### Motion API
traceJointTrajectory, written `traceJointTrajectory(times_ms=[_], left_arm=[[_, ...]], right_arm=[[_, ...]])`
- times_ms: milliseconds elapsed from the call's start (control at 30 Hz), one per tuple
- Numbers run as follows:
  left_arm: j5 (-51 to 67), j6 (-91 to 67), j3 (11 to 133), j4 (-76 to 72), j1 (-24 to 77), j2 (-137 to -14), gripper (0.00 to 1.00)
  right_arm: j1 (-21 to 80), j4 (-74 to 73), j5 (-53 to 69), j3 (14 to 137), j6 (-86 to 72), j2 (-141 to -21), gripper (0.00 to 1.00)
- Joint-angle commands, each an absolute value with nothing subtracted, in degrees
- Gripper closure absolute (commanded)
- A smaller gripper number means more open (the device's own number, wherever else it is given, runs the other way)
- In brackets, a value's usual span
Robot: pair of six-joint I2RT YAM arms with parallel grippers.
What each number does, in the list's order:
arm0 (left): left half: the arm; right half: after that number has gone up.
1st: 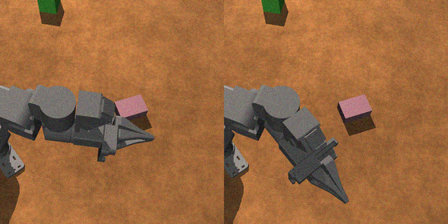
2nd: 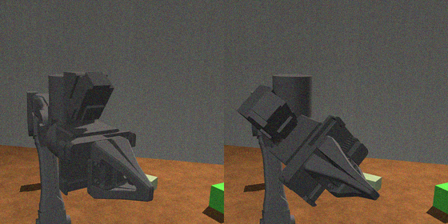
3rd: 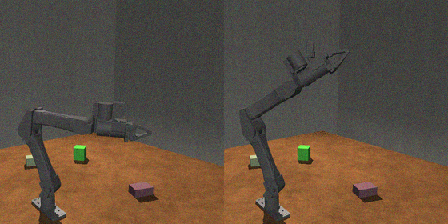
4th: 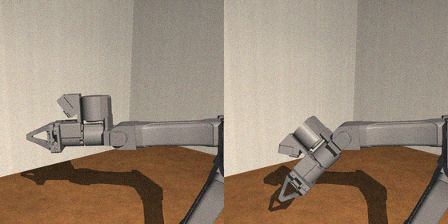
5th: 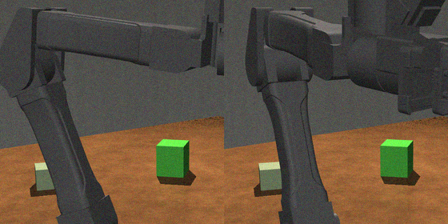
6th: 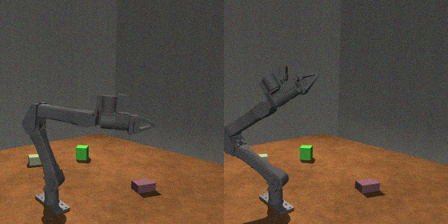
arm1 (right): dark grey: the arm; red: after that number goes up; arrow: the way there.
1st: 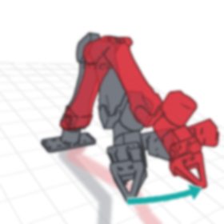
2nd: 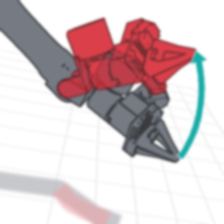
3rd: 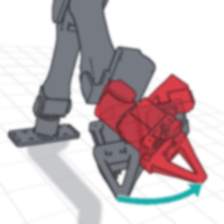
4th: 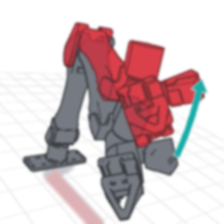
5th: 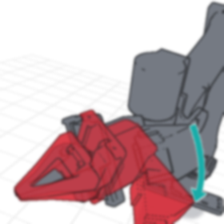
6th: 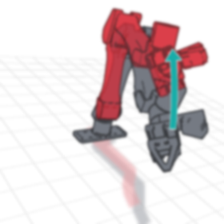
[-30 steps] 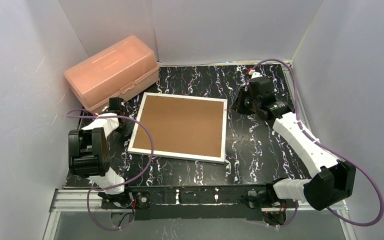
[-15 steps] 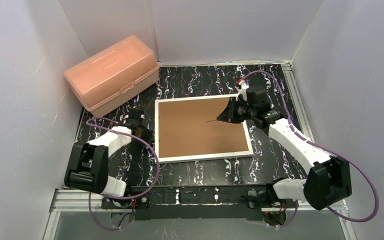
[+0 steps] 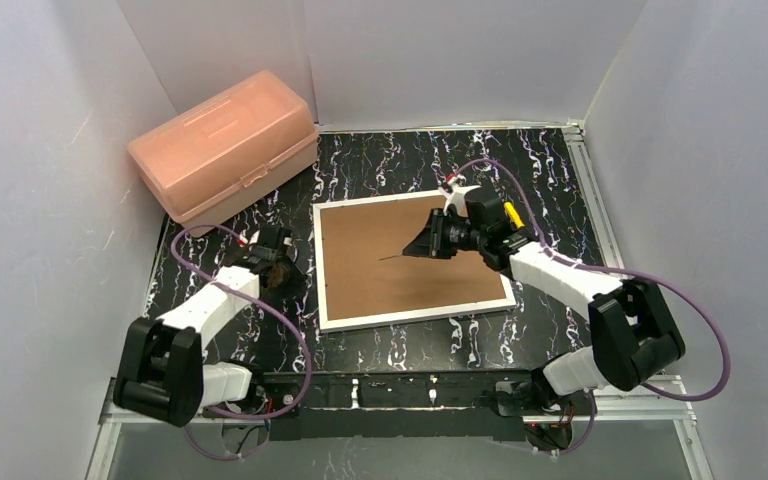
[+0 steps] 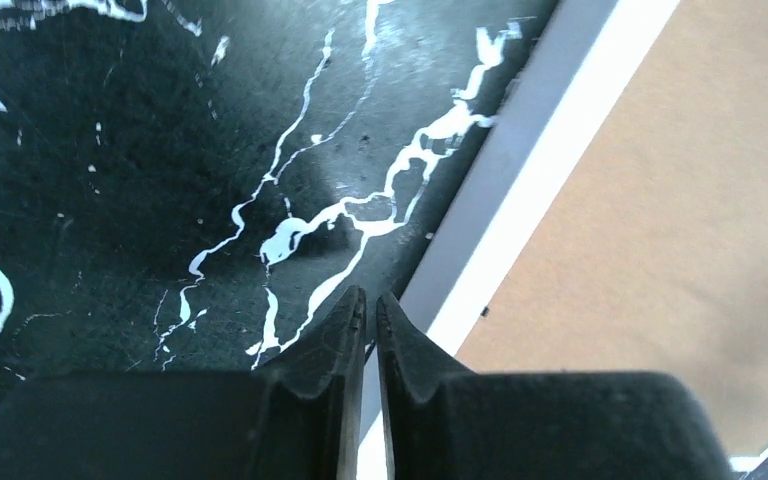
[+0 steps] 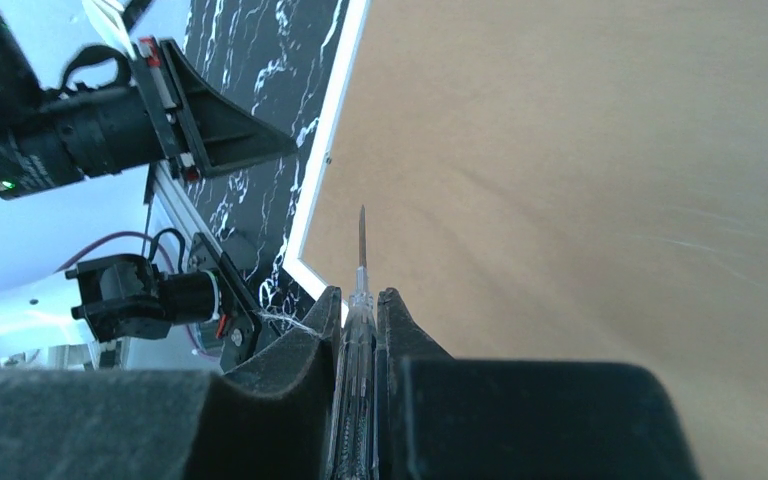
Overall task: Take the photo out of the frame
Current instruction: Move the photo frame to the center of the board, then release the photo frame item from the photo frame.
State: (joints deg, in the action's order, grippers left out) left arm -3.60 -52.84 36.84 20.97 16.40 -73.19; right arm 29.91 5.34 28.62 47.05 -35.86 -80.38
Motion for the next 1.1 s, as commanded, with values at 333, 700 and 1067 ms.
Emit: traceJointTrajectory(times_ms=[333,700,1067], left_arm=[[16.48,-41.06,28.53,4.21,10.4,-63.64,0.63],[20.27,-41.4,26.02,-3.48,8.75,-66.42,0.64],[21.34,-41.24,24.98,-3.36,8.45,-68.14,0.66]], right_arm=[[41.67,21.88,24.25,47.26,-42.04,-88.45,0.99],[43.64,29.56,25.33,47.51,-43.31,-96.23,0.99],[44.01,34.31,27.46,49.86,-45.09,-103.29,0.99]])
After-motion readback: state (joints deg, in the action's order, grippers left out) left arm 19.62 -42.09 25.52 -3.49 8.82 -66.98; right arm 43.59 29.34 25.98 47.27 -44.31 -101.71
